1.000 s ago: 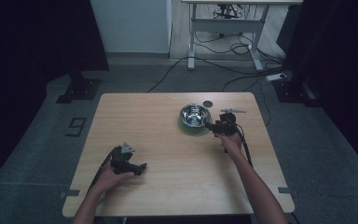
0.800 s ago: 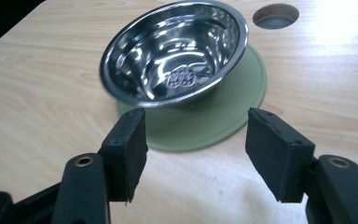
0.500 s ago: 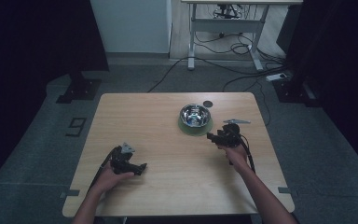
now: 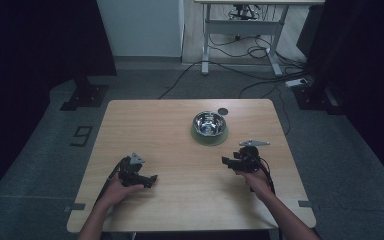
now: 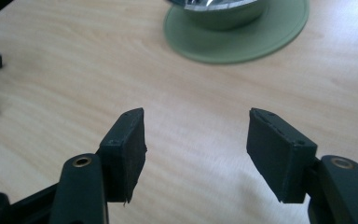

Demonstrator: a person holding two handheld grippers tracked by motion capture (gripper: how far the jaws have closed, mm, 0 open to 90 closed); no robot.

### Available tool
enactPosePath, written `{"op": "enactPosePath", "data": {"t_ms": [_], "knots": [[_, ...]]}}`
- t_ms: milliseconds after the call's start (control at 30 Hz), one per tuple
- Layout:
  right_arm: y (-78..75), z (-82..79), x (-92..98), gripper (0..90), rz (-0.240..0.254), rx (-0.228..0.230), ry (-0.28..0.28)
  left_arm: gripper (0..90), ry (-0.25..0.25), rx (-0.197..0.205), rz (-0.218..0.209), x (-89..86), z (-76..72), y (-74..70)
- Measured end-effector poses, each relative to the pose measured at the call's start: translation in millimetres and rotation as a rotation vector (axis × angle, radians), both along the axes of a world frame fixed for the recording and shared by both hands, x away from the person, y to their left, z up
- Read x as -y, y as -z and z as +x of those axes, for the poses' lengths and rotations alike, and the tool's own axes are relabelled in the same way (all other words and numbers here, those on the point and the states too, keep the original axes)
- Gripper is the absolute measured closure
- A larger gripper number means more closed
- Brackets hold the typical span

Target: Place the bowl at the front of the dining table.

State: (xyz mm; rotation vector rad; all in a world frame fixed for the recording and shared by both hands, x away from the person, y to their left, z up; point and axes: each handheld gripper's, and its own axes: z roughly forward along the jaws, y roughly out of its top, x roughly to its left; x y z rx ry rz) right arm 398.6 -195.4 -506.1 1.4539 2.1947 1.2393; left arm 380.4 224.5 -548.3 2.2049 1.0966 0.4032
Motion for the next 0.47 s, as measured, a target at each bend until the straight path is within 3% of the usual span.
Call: {"op": "enactPosePath", "data": {"t_ms": [267, 467], "knots": [[18.8, -10.7, 3.3, 35.0, -0.010, -0.042, -0.017, 0.0, 0.000, 0.000, 0.001, 0.0, 0.0, 0.0], [18.4, -9.3, 5.1, 33.1, -0.005, -0.021, 0.008, 0.0, 0.000, -0.001, 0.001, 0.0, -0.1, -0.2]]}}
